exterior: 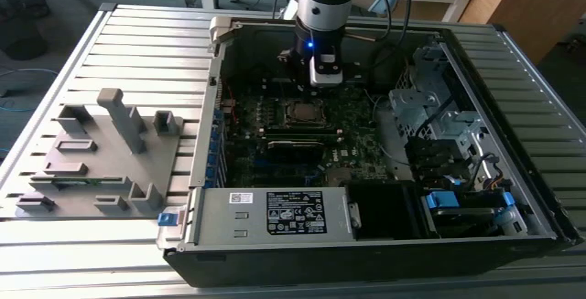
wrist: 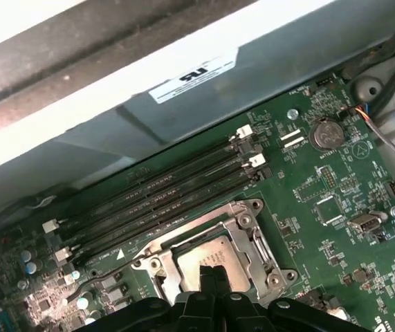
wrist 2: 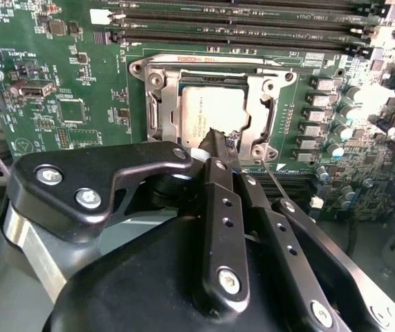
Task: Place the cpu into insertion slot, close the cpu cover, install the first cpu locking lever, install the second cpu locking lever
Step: 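Close the cpu cover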
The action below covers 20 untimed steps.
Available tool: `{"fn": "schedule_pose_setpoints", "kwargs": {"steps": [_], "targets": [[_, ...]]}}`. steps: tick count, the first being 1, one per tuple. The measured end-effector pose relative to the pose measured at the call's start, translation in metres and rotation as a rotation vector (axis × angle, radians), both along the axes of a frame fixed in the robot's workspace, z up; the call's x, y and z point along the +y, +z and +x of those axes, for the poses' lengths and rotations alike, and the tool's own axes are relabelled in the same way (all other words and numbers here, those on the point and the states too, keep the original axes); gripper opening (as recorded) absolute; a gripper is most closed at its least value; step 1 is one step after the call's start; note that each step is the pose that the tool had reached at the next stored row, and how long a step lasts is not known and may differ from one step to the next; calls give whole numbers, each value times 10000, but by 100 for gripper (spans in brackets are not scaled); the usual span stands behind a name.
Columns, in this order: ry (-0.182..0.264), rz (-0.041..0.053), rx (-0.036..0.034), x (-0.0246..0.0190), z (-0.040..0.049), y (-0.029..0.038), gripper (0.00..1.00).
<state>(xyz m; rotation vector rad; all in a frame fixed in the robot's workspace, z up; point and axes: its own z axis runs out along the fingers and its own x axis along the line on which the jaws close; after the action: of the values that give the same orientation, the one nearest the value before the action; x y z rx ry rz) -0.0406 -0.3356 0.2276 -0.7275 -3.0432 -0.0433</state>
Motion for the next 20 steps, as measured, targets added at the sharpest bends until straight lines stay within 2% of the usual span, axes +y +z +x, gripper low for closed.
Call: {"fn": "schedule_pose_setpoints", "kwargs": {"steps": [5, 20], "targets": [[429, 0, 0, 0, 0, 0, 10], [2440, 0, 1, 0, 0, -6, 10]]}}
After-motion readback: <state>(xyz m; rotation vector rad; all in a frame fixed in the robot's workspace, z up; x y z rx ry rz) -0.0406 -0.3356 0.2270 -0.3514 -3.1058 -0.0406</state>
